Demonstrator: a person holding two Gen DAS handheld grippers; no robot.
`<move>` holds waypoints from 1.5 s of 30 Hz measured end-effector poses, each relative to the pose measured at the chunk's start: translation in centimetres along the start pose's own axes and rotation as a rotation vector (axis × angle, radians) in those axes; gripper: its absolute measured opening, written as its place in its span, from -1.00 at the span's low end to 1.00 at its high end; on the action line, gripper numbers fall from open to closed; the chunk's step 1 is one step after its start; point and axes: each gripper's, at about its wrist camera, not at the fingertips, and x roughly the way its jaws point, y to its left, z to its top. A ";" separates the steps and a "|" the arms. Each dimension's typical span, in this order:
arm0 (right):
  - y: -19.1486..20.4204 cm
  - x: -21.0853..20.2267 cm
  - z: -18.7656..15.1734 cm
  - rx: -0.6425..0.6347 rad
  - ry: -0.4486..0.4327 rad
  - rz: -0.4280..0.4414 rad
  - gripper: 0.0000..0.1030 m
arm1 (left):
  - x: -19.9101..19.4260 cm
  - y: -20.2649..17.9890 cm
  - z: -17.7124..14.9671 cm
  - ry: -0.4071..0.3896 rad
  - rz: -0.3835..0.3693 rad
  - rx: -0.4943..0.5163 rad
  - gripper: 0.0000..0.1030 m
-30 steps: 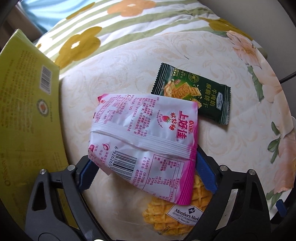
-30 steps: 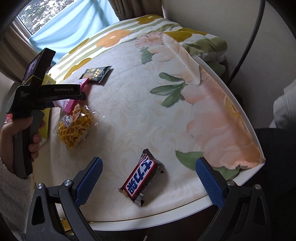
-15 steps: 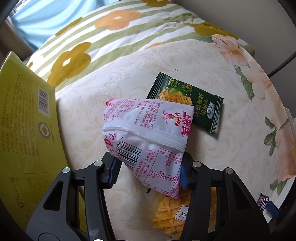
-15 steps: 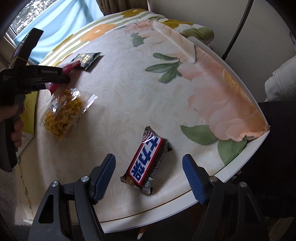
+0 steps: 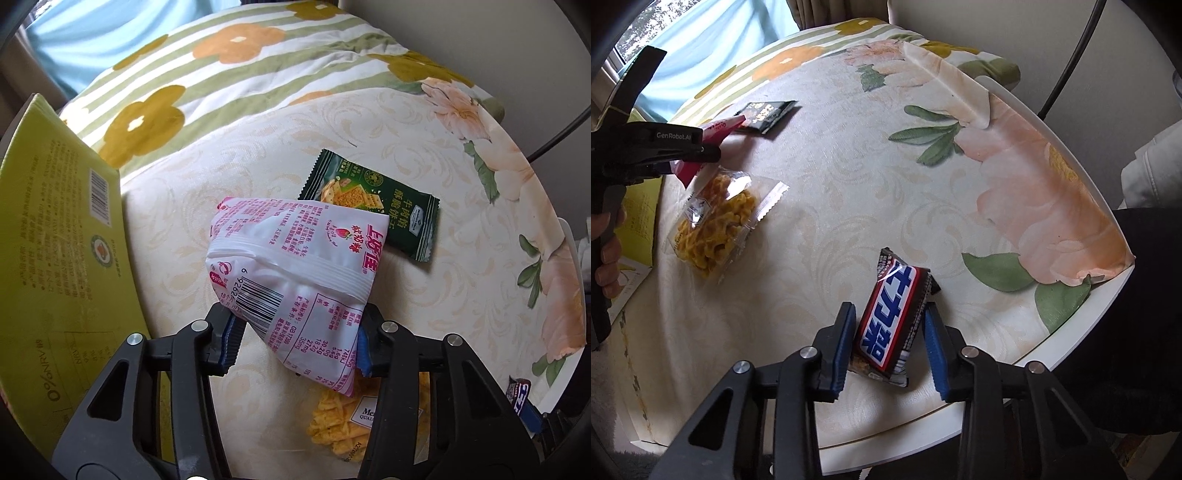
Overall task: Organize snacks
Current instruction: 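Grasp the pink strawberry bag with the left tool while the right tool grasps the chocolate bar, then carry both snacks into the yellow box and open both tools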
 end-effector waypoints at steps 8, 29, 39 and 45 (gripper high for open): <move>-0.3 -1.9 2.1 -0.043 -0.063 0.041 -0.40 | -3.3 -0.5 -0.1 -0.049 -0.003 -0.038 -0.15; 4.5 -10.4 13.9 -0.461 -0.238 0.302 -0.43 | -19.6 3.6 -2.6 -0.291 0.084 -0.368 -0.15; 15.5 -13.7 15.9 -0.624 -0.296 0.449 -0.43 | -22.7 14.4 -8.3 -0.320 0.184 -0.562 -0.15; 23.8 -13.8 14.0 -0.721 -0.283 0.526 -0.43 | -22.3 21.5 -11.3 -0.286 0.229 -0.637 -0.14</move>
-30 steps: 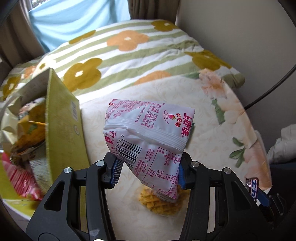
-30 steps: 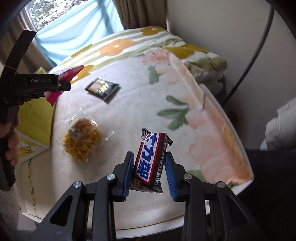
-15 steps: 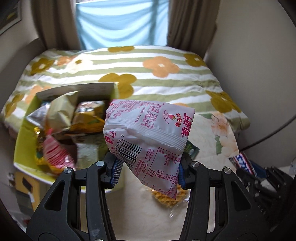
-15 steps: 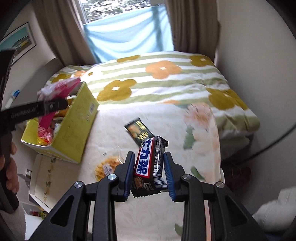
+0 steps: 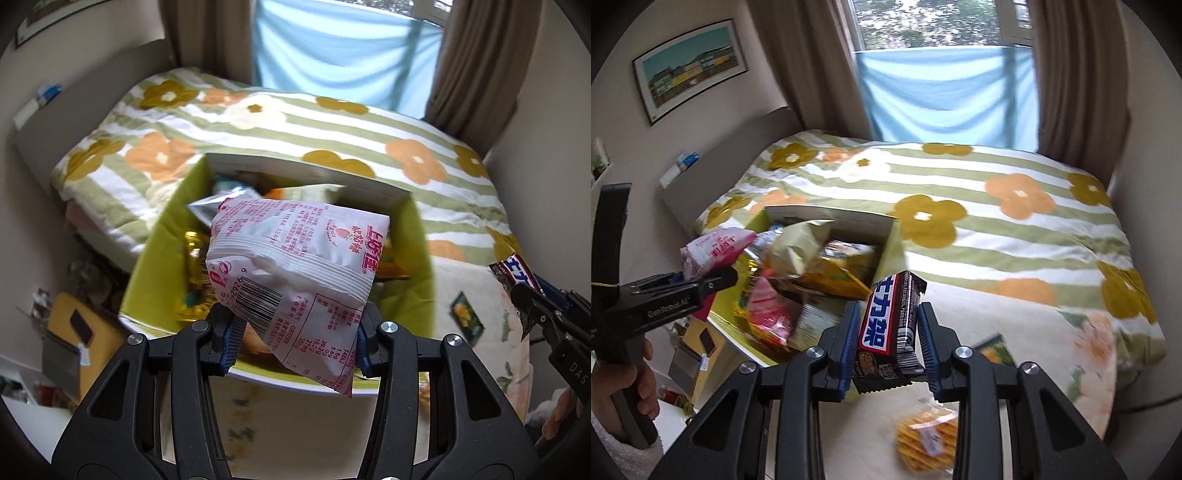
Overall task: Organize snacks
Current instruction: 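Carry both snacks into the yellow box and open both tools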
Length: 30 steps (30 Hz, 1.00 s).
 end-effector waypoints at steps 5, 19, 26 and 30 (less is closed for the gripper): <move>4.8 4.0 1.5 -0.050 0.025 0.034 -0.43 | 3.1 4.5 0.3 0.051 0.005 -0.014 -0.15; 8.6 10.9 0.1 0.014 0.158 0.013 -0.43 | 8.4 8.6 -1.2 0.151 -0.091 0.000 -0.06; 7.3 10.7 -0.1 0.028 0.179 0.019 -0.43 | 6.0 8.2 -1.9 0.074 -0.086 0.013 0.99; 7.0 10.2 0.0 0.028 0.174 0.032 -0.43 | 5.2 8.0 -2.1 0.066 -0.069 0.022 0.99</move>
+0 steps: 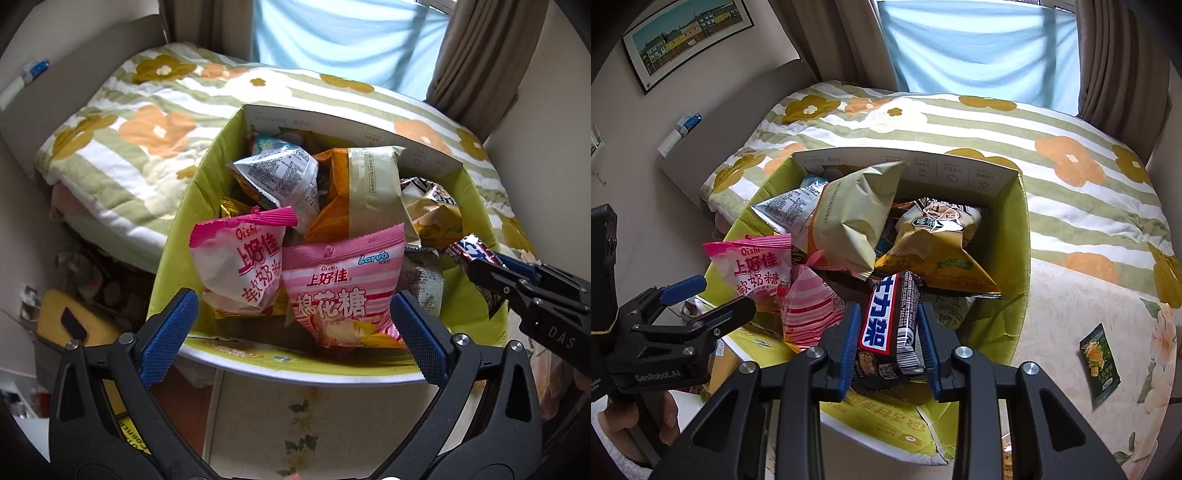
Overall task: Organize snacks
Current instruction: 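Carry both snacks into the yellow box and open both tools, then withdraw both tools from the box toward the waffle and green cracker pack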
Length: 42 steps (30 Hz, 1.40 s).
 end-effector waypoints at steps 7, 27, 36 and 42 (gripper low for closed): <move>0.4 0.4 0.7 0.007 -0.010 0.065 -0.32 | -0.2 0.2 0.0 0.006 -0.003 -0.018 0.99; -0.3 -2.8 -0.7 0.036 -0.093 -0.027 0.92 | -2.1 -1.3 0.0 -0.020 -0.055 0.047 0.99; -3.6 -7.1 -1.7 0.050 -0.116 -0.102 0.93 | -3.3 -5.5 -0.2 -0.033 -0.122 0.112 0.99; -7.8 -10.4 -2.8 0.005 -0.118 -0.161 0.93 | -4.7 -8.8 -1.3 -0.057 -0.119 0.108 0.99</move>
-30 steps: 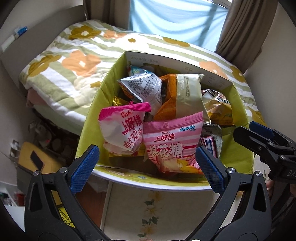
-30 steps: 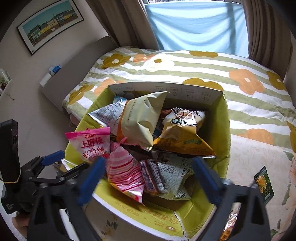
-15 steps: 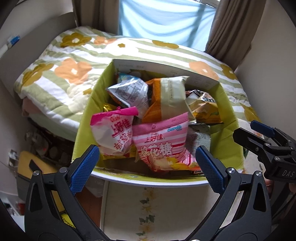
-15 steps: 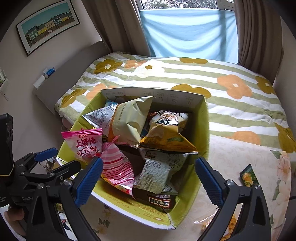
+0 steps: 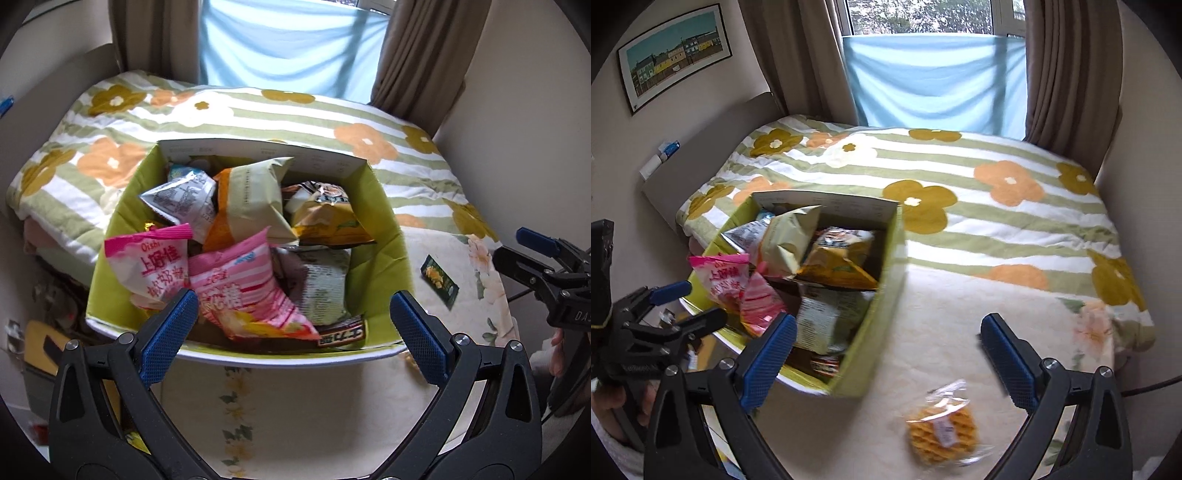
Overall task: Organize snacks
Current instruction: 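Withdraw both tools from the box toward the waffle and green cracker pack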
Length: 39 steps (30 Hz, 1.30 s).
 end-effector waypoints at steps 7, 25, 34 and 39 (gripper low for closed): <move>-6.2 -1.8 -1.5 -0.059 -0.023 0.026 0.93 | -0.5 -6.2 -1.4 -0.005 0.075 -0.064 0.99; -16.1 4.1 -4.5 -0.202 0.139 0.125 0.93 | 9.5 -21.0 -9.3 0.238 0.182 -0.277 0.99; -16.9 9.4 -6.3 -0.219 0.238 0.151 0.93 | 14.9 -21.5 -11.7 0.333 0.260 -0.393 0.99; -16.3 11.5 -6.9 -0.284 0.257 0.133 0.93 | 16.8 -22.2 -12.1 0.363 0.303 -0.373 0.99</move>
